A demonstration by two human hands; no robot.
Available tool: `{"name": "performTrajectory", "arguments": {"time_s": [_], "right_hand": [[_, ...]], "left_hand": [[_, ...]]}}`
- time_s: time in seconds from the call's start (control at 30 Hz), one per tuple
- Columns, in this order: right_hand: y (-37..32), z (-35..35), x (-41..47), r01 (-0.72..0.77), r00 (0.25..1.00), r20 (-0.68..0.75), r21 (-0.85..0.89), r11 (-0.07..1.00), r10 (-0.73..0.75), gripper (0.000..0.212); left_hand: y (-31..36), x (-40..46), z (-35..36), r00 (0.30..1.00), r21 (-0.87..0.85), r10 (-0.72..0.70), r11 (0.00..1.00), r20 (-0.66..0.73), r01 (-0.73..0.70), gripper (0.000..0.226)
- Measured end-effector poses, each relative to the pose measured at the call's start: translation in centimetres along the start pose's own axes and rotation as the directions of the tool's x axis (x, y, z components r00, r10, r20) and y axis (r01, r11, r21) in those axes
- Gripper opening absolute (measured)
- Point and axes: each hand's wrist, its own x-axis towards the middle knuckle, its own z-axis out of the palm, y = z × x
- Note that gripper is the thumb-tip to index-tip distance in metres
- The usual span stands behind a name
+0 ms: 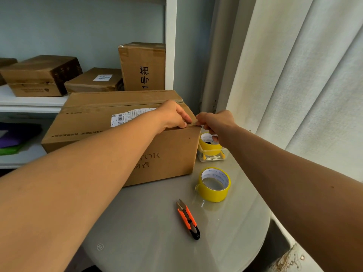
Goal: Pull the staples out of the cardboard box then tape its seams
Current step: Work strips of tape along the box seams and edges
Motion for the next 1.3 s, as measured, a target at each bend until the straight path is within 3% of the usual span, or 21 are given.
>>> {"name": "performTrajectory", "arguments": {"time_s": [0.13, 0.23, 0.33, 0.47, 0.57, 0.63, 0.97, 1.2, 1.3], "right_hand": [[0.4, -0.1, 0.5, 0.137, 0.988, -0.051, -0.154, 0.979, -0.146, 0.019], [0.3, 0.1, 0.4, 0.266, 0.937, -0.102, -0.404, 0.875, -0.333, 0.021], [0.9, -0.5, 0.7, 0.239, 0.899, -0.198, -0.528, 0.815, -0.392, 0.030], [1.4, -0.7, 0.9, 0.166, 0.979, -0.089, -0.187, 0.968, -0.186, 0.037], [0.9, 0.1, -0.3, 0.025, 0.990, 0.140, 0.013, 1.000, -0.026, 0.039], [0.9, 0.4, -0.8, -0.042, 0.977, 0.214, 0.076, 0.996, 0.025, 0.047], [1.3, 0.8, -0.7, -0.097, 0.985, 0.157, 0.178, 0.979, 0.070, 0.022], [0.9, 1.0, -0.3, -0.069, 0.992, 0.116, 0.142, 0.987, 0.053, 0.022], [0.9, 1.1, -0.2, -0.070, 0.995, 0.076, 0.139, 0.988, 0.060, 0.013]], "left_hand": [[0.2, 0.1, 0.1, 1.000, 0.019, -0.001, 1.000, 0.004, 0.000, 0.027], [0.2, 0.0, 0.1, 1.000, 0.023, 0.001, 1.000, 0.006, -0.001, 0.029], [0.2, 0.0, 0.1, 1.000, 0.034, 0.004, 0.999, 0.014, -0.005, 0.028], [0.1, -0.1, 0.1, 1.000, 0.033, 0.014, 0.999, 0.013, -0.014, 0.026], [0.1, -0.2, 0.1, 0.999, 0.034, 0.036, 0.999, -0.001, -0.036, 0.027], [0.1, -0.3, 0.1, 0.999, 0.026, 0.037, 0.999, -0.009, -0.036, 0.028], [-0.1, 0.6, 0.9, 0.996, 0.060, 0.001, 0.998, -0.086, 0.004, 0.018], [0.1, 0.9, 0.4, 1.000, 0.123, -0.024, 0.992, -0.016, 0.026, 0.019], [0.5, 0.9, 0.5, 0.998, 0.153, -0.053, 0.987, 0.025, 0.048, 0.025]]}}
